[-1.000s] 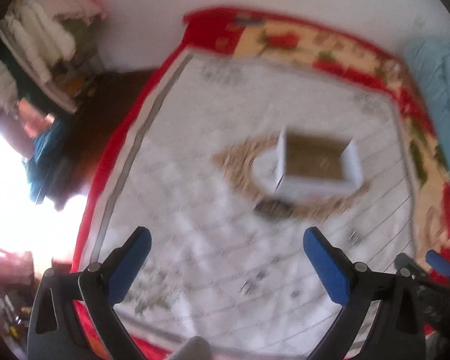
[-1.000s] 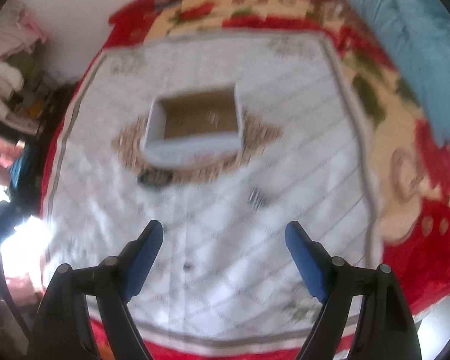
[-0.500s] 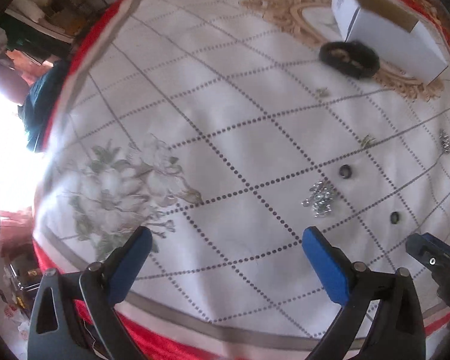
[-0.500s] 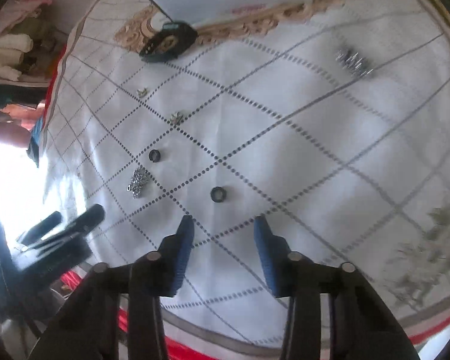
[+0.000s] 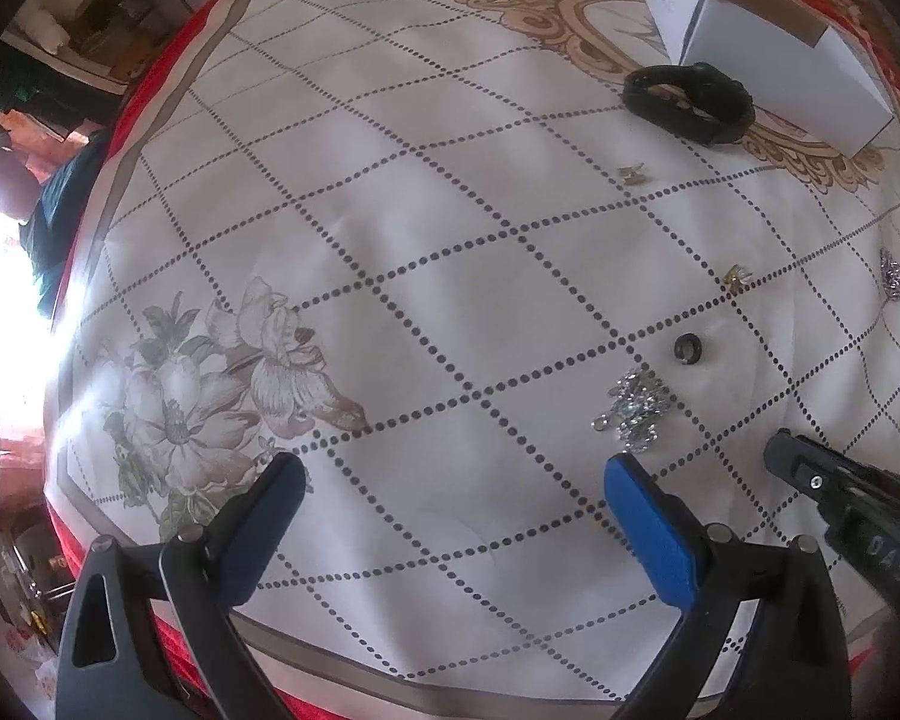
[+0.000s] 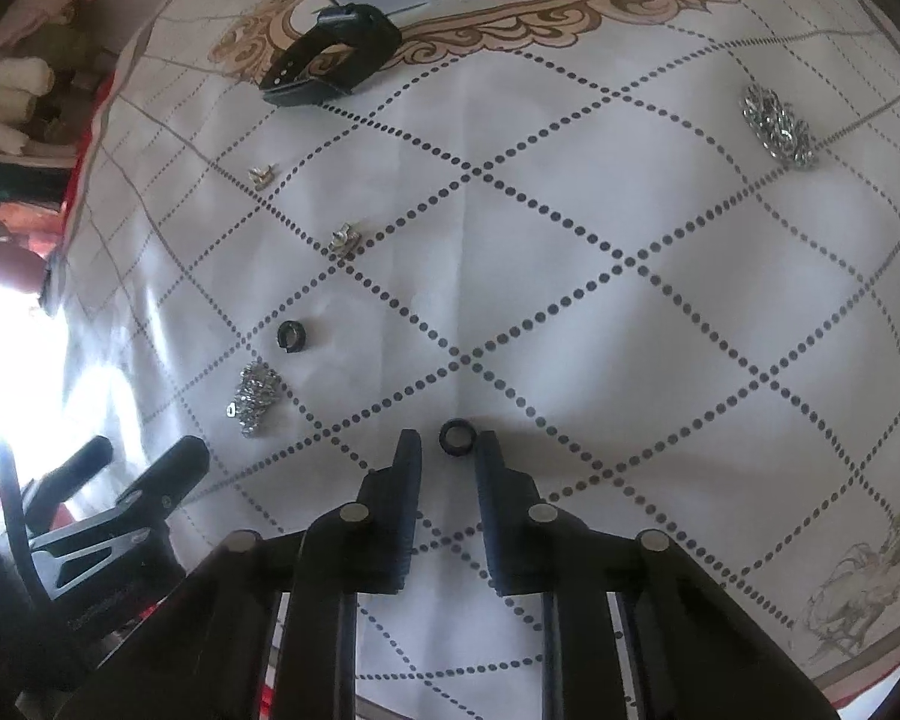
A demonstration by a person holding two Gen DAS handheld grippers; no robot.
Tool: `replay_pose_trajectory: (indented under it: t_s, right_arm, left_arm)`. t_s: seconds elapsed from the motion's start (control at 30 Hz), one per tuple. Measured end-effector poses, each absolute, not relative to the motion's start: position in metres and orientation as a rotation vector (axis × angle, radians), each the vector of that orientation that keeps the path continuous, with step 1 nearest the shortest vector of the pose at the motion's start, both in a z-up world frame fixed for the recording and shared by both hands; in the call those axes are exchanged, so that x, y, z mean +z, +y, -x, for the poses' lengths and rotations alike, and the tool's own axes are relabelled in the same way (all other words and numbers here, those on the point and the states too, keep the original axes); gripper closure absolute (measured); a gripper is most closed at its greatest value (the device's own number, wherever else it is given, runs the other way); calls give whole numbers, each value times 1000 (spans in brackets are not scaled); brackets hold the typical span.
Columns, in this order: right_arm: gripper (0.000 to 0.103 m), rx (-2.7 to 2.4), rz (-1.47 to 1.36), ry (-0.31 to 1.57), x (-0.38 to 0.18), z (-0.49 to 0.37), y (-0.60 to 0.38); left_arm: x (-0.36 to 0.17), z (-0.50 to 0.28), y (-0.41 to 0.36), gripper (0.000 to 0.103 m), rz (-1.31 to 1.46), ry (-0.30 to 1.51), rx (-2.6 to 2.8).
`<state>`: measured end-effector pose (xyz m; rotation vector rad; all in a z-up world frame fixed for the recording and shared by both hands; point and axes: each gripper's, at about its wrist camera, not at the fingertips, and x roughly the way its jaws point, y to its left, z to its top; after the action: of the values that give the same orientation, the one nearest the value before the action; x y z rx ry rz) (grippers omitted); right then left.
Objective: Organize jewelry
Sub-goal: 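Grasp a small black ring with right tool while left tool grasps silver earrings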
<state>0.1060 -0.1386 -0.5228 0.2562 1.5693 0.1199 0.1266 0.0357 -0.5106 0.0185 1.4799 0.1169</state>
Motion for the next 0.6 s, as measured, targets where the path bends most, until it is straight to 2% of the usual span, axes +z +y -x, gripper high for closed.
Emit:
replay_pose_trajectory:
  t_s: [0.43, 0.5, 0.53, 0.6]
  right_arm:
    - [84, 72, -210, 1568, -522, -119, -113]
    - [85, 63, -211, 1566, -522, -118, -113]
    - [90, 57, -206, 1561, -522, -118, -110]
    - [90, 53, -216, 1556, -522, -117, -110]
  left_arm:
    - [-502, -121, 43, 2, -29, 1472, 115]
    - [-503, -120, 47, 2, -26, 1473, 119]
    - [-504, -119, 49, 2, -25, 1473, 119]
    - [-504, -118, 50, 2, -27, 1472, 116]
